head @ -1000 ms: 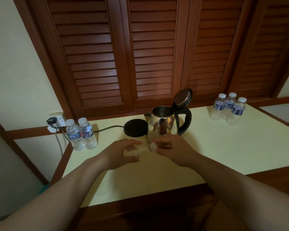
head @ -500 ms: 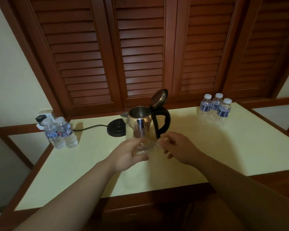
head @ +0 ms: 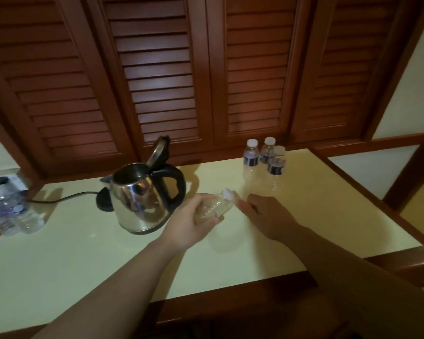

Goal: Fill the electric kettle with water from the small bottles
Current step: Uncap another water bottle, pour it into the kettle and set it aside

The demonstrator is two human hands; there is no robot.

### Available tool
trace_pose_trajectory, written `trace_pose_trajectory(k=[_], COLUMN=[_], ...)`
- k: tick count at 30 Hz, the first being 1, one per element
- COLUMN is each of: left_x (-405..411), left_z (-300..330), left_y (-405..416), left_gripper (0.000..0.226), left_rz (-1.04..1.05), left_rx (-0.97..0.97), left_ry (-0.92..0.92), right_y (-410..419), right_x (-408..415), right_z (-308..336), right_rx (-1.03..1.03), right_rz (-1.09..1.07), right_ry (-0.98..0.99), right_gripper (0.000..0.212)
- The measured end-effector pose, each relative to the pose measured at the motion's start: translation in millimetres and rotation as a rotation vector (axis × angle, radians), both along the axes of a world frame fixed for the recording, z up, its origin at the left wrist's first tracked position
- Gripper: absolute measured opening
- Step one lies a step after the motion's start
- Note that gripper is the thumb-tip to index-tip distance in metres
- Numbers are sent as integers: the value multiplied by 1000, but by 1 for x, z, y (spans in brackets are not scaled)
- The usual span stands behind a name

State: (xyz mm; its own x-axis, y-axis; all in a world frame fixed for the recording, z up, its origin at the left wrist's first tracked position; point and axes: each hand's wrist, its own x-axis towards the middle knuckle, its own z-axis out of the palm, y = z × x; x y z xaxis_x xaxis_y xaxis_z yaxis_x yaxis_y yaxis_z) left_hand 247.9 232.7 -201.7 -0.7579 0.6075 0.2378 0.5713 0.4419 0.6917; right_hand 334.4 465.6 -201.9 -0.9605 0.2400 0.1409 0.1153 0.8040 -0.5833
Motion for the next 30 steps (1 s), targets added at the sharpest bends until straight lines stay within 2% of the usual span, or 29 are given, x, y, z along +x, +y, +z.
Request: trace_pose_trajectory(k=[4, 7, 12, 14, 25, 30], left_x=[-1, -3, -19, -23, -43, -47], left_z=[-1, 2, -7, -7, 0, 0], left_y=[46, 76, 117, 131, 181, 187], left_gripper=[45, 45, 49, 49, 49, 51], left_rz=[69, 91, 127, 148, 196, 266], left_rx=[154, 253, 283, 295, 264, 256], left_ry=[-91, -212, -263, -261, -241, -292], right_y=[55, 84, 96, 97, 99, 96], right_x=[3, 5, 9, 8, 6, 7], right_z=[-19, -32, -54, -56, -55, -52], right_rx=[254, 328, 353, 361, 312, 323], right_rz=[-99, -143, -122, -114, -129, -133], right_ry=[-168, -233, -137, -111, -136, -119], right_gripper=[53, 56, 84, 89, 84, 82])
